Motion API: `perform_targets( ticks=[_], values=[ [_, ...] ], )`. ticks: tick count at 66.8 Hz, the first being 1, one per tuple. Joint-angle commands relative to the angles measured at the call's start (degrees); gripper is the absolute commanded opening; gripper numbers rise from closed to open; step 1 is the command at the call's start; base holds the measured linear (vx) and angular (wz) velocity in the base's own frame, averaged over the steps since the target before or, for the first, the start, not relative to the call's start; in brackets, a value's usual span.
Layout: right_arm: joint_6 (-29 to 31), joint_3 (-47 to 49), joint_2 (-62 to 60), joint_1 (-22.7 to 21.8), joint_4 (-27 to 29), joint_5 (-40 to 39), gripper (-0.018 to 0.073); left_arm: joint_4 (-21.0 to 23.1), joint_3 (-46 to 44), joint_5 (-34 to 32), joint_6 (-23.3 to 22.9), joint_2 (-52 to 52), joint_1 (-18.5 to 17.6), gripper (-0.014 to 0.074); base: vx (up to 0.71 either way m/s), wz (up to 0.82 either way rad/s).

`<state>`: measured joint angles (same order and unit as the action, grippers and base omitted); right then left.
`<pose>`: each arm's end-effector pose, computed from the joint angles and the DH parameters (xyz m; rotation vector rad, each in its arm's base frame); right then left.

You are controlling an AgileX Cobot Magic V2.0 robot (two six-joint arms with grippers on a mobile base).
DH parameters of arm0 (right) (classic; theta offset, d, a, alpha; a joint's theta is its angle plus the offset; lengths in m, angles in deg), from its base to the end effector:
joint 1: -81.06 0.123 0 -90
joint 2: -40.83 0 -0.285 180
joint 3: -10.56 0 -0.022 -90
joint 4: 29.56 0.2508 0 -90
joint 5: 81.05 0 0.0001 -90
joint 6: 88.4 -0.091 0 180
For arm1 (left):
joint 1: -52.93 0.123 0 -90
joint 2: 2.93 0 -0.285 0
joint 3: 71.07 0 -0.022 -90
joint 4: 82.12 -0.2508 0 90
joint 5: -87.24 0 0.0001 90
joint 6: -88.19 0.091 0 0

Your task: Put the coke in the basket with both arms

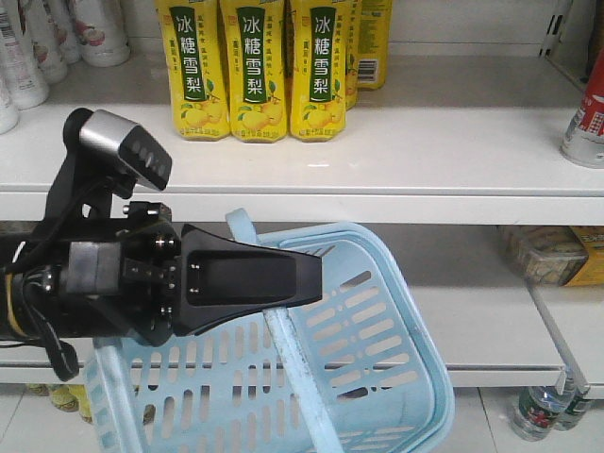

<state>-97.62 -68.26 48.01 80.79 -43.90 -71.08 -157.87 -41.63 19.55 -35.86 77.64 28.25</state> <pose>0.0563 -0.0042 0.1890 -0.0352 1.6703 -0.1042 0.1805 -0.1727 0.3466 0.5001 1.8137 -1.9615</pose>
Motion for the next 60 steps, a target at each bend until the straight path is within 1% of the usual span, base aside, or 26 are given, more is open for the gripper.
perform_targets(
  ticks=[1,6,11,18,22,27,31,34,39,41,44,48,50,55,58,60],
  values=[
    [0.6,-0.4,-0.7,-0.3,-0.5,-4.7,-0.0005,5.1,-1.4,-11.1,0.1,-1.9,-0.4,-0.0006,0.0,0.0],
    [0.2,-0.4,-0.7,-0.3,-0.2,-5.3,-0.0005,5.1,-1.4,-11.1,0.1,-1.9,-0.4,-0.0006,0.0,0.0],
    [-0.7,-0.4,-0.7,-0.3,-0.1,-7.7,-0.0005,5.1,-1.4,-11.1,0.1,-1.9,-0.4,-0.0006,0.0,0.0],
    [-3.5,-0.4,-0.7,-0.3,0.1,-14.9,-0.0005,5.1,-1.4,-11.1,0.1,-1.9,-0.4,-0.0006,0.0,0.0],
    [-7.7,-0.4,-0.7,-0.2,1.6,-19.7,-0.0005,5.1,-1.4,-11.1,0.1,-1.9,-0.4,-0.0006,0.0,0.0],
    [-15.3,-0.4,-0.7,-0.2,4.7,-24.6,-0.0005,5.1,-1.4,-11.1,0.1,-1.9,-0.4,-0.0006,0.0,0.0],
    [-20.2,-0.4,-0.7,-0.2,6.9,-28.0,-0.0005,5.1,-1.4,-11.1,0.1,-1.9,-0.4,-0.0006,0.0,0.0],
    [-22.8,-0.4,-0.7,-0.2,8.9,-31.0,-0.0005,5.1,-1.4,-11.1,0.1,-1.9,-0.4,-0.0006,0.0,0.0],
    [-27.5,-0.3,-0.7,-0.2,12.5,-34.1,-0.0005,5.1,-1.4,-11.1,0.1,-1.9,-0.4,-0.0006,0.0,0.0],
    [-28.8,-0.1,-0.7,-0.2,13.1,-34.8,-0.0005,5.1,-1.4,-11.1,0.1,-1.9,-0.4,-0.0006,0.0,0.0],
    [-30.1,1.0,-0.7,-0.2,12.2,-34.5,-0.0005,5.1,-1.4,-11.1,0.1,-1.9,-0.4,-0.0006,0.0,0.0],
    [-30.3,4.2,-0.7,-0.2,8.3,-31.4,-0.0003,5.1,-1.4,-11.1,0.1,-1.9,-0.4,-0.0006,0.0,0.0],
    [-30.8,6.3,-0.5,-0.2,6.3,-28.7,0.0,5.1,-1.4,-11.1,0.1,-1.9,-0.4,-0.0006,0.0,0.0],
    [-30.9,14.1,1.6,-0.2,-0.2,-18.7,0.0029,5.1,-1.4,-11.1,0.1,-1.9,-0.4,-0.0006,0.0,0.0],
    [-30.9,18.1,3.3,-0.2,-5.2,-14.6,0.0062,5.1,-1.4,-11.1,0.1,-1.9,-0.4,-0.0006,0.0,0.0],
    [-30.9,20.4,4.8,-0.2,-7.9,-12.7,0.0099,5.1,-1.4,-11.1,0.1,-1.9,-0.4,-0.0006,0.0,0.0]
  ],
)
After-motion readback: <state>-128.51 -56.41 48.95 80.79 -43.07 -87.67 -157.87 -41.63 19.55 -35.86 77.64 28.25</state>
